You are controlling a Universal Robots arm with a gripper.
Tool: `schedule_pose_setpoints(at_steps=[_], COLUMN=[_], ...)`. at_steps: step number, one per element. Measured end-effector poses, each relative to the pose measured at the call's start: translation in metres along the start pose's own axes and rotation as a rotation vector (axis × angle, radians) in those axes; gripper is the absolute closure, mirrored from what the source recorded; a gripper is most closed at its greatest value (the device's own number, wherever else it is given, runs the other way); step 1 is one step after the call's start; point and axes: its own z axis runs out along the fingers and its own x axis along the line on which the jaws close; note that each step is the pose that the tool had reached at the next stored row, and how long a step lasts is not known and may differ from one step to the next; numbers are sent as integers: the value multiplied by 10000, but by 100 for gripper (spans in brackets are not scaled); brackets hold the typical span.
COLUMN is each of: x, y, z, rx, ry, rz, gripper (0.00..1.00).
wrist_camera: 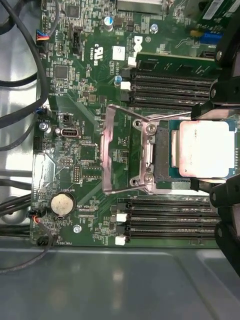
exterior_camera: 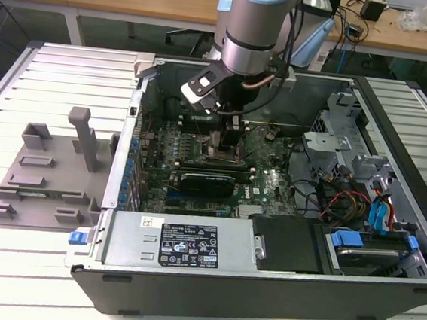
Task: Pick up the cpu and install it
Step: 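Place the cpu into insertion slot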
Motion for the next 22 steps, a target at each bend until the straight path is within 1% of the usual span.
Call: schedule_pose_setpoints(at_steps=[6, 7, 13, 18, 20, 22], x=[0, -1, 2, 30, 30, 30], y=[8, 9, 11, -4, -13, -12], z=[119, 148, 211, 250, 268, 277], rx=[5, 6, 6, 5, 5, 4], ry=[1, 0, 1, 3, 9, 11], rz=[0, -1, 0, 16, 190, 272], gripper=[45, 45, 45, 45, 45, 45])
